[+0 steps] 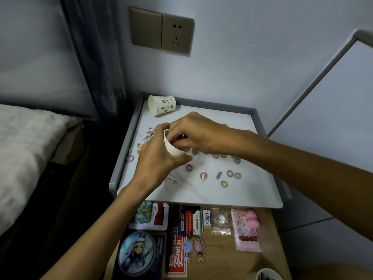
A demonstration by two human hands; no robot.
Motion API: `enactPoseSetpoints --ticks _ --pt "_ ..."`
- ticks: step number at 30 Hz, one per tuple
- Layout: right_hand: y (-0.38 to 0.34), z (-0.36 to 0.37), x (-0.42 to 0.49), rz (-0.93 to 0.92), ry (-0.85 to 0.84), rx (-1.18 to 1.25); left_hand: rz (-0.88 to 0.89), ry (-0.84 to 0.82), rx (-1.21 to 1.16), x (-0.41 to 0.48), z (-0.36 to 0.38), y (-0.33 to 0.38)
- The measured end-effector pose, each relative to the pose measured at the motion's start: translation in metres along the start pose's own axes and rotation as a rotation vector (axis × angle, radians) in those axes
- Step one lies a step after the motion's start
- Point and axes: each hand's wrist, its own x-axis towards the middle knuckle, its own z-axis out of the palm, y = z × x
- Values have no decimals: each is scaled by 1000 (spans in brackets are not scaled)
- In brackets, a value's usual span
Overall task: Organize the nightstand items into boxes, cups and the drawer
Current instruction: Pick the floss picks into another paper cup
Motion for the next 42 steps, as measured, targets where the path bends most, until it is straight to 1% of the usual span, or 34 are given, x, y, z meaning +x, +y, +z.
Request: enactPoseSetpoints --ticks 1,5,7,12,16,18,20,21,22,23,26,27,30,33,36,38,40,42 --pt "-1 0 1 4 4 2 1 3 -8 0 0 0" --pt "6 -4 -1 130 38 103 15 8 -10 2 -4 -1" --pt "11 -3 -3 162 32 97 17 -2 2 2 -4 -2" --pt "15 -2 0 183 63 86 26 -10 24 2 -5 -2" --pt "11 6 4 145 45 99 37 0 30 2 -7 0" --pt "12 5 3 134 122 169 29 14 29 2 -9 0" --pt "25 0 -3 208 270 300 2 47 21 3 -14 0" --pt "36 1 -8 265 324 327 -13 65 18 4 -17 -1" --pt "50 6 -13 325 334 302 -21 81 12 4 -20 -2" --pt "64 13 -18 384 302 245 -21 90 7 5 -23 -3" --pt "102 48 -33 507 136 119 -18 105 0 6 -27 -3" --pt "108 58 -35 514 107 104 -19 106 -4 6 -27 -3" --pt "110 79 -28 481 90 47 -17 98 -11 7 -27 -4" --pt "109 91 -21 477 114 38 -20 91 -21 8 -25 -3" --pt "112 90 -20 563 185 185 -19 83 -18 8 -25 -3" --pt "117 83 -22 621 278 248 -20 79 -16 8 -25 -3" --pt "122 77 -25 638 318 224 -19 82 -24 8 -25 -2" --pt "126 73 -29 573 280 100 -21 83 -25 7 -26 -2"
